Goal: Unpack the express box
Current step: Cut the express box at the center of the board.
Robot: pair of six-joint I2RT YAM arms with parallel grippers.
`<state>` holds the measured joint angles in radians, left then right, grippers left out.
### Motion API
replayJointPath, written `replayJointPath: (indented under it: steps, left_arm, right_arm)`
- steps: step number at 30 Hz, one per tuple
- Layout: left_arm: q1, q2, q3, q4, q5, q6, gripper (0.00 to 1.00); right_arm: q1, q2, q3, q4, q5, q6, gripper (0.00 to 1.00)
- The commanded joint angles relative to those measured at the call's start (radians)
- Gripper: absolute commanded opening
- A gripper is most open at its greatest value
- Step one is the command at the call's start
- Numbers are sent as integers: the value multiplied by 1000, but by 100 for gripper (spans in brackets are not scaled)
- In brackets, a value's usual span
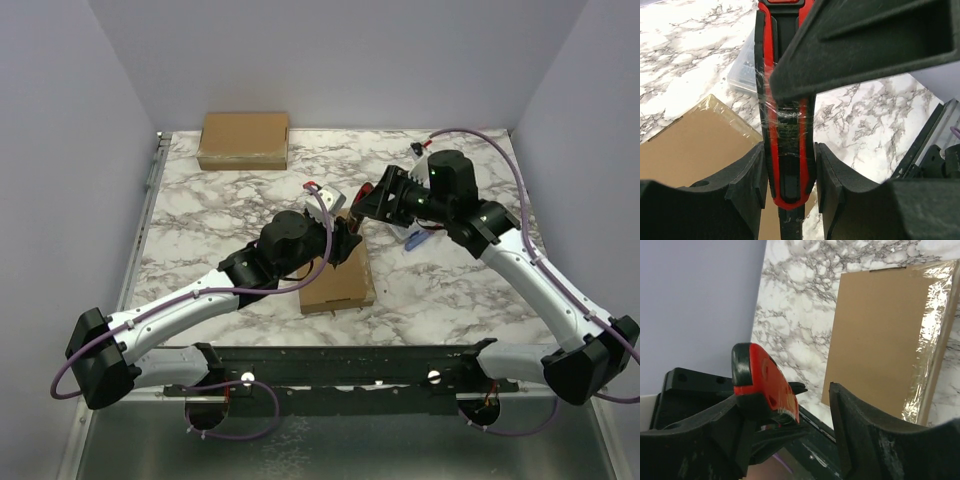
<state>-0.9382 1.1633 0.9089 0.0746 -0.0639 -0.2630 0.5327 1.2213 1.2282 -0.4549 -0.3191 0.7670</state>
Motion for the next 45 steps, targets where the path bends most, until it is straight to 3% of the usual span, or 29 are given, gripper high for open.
replayJointPath:
  steps: [1,8,11,13,15,16,18,20,22,28,32,36,39,45]
  left_arm:
    - [-2,-10,40,-4,-19,28,0]
    - [-3,-10,26,-3,34,31,0]
    - [-2,-6,22,-1,61,38,0]
    - [-3,0,21,-2,89,50,0]
    - [-2,6,19,-1,111,58,0]
    - [-2,10,19,-3,115,60,0]
    - [-2,11,19,-21,98,52,21]
    - [-3,0,4,-39,34,17,55]
    - [-1,-32,-33,-43,-26,-15,70]
    - [0,-148,-172,-68,-190,-48,73]
    - [1,-171,-218,-60,-105,48,73]
    - [-2,-105,-228,-68,-27,159,65]
    - [-18,-30,-243,-44,15,206,71]
    - [-93,32,-325,160,-50,315,70]
  right_arm:
    - [31,53,49,-86,-29,-42,60]
    - [84,81,6,20,-51,-3,59]
    - [87,93,-9,45,-49,20,52]
    - [87,94,-25,70,-42,29,35]
    - [87,96,-42,69,1,53,5]
    - [87,92,-52,57,45,68,1]
    - [74,72,-53,-29,183,81,0]
    - [69,23,-87,-43,304,58,0]
    - [64,-42,-170,20,414,38,0]
    - [23,-103,-344,337,550,-236,0]
    - [18,-14,-308,474,555,-388,0]
    - [20,54,-274,576,585,-433,0]
    - [27,123,-265,659,606,-482,0]
    - [29,212,-265,754,578,-517,0]
